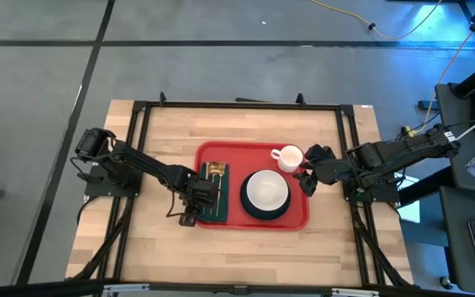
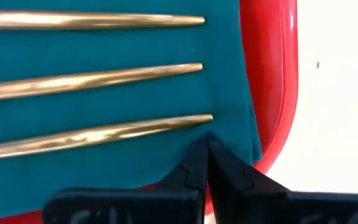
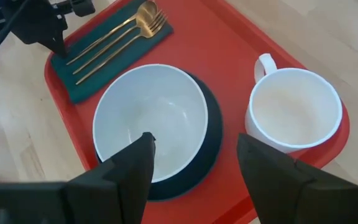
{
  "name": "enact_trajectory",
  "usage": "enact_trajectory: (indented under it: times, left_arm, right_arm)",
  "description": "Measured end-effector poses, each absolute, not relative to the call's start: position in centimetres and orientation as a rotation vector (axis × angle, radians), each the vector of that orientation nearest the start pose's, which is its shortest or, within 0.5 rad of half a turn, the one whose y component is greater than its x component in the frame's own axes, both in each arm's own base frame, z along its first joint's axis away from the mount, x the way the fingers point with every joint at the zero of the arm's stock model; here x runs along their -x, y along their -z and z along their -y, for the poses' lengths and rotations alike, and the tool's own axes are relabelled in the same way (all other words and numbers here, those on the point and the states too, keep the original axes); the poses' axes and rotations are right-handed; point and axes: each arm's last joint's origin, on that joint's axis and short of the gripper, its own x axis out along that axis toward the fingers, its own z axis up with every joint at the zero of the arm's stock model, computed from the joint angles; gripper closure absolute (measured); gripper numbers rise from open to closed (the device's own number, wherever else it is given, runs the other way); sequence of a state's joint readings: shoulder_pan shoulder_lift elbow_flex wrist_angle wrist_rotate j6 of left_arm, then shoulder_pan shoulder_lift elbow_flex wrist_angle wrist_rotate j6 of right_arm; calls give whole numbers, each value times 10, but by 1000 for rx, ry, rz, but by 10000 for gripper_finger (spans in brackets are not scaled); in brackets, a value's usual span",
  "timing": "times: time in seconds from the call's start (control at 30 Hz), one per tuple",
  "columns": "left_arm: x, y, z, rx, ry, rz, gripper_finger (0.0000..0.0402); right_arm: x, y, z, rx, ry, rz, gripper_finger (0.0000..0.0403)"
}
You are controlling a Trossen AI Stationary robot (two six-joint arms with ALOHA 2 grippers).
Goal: Set up tray
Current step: Adjust the green napkin on the orange tray, then return to Home Position
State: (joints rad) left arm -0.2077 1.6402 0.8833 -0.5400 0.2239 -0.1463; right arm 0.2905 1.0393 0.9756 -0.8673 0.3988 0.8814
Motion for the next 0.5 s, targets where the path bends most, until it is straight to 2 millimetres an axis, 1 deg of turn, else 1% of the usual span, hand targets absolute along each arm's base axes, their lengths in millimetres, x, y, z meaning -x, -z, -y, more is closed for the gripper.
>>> enact_trajectory:
  times: [0.1, 0.17, 0.23, 0.3, 0.4, 0.5]
  left_arm:
    - [-275, -151, 63, 138, 268, -1338, 398]
    - [-271, -159, 58, 164, 246, -1343, 398]
    - [-266, -170, 49, 202, 208, -1334, 398]
    - [-259, -187, 38, 236, 176, -1290, 398]
    - [-251, -218, 23, 264, 139, -1131, 398]
    - [-240, -248, 12, 307, 65, -953, 398]
  right_arm:
    - [-186, -300, -44, -509, 468, -756, 176]
    - [-186, -300, -44, -504, 466, -757, 176]
    - [-186, -300, -44, -482, 456, -761, 176]
    - [-186, -300, -44, -450, 440, -764, 176]
    - [-187, -300, -44, -390, 430, -762, 176]
    - [-187, -301, -42, -334, 428, -760, 176]
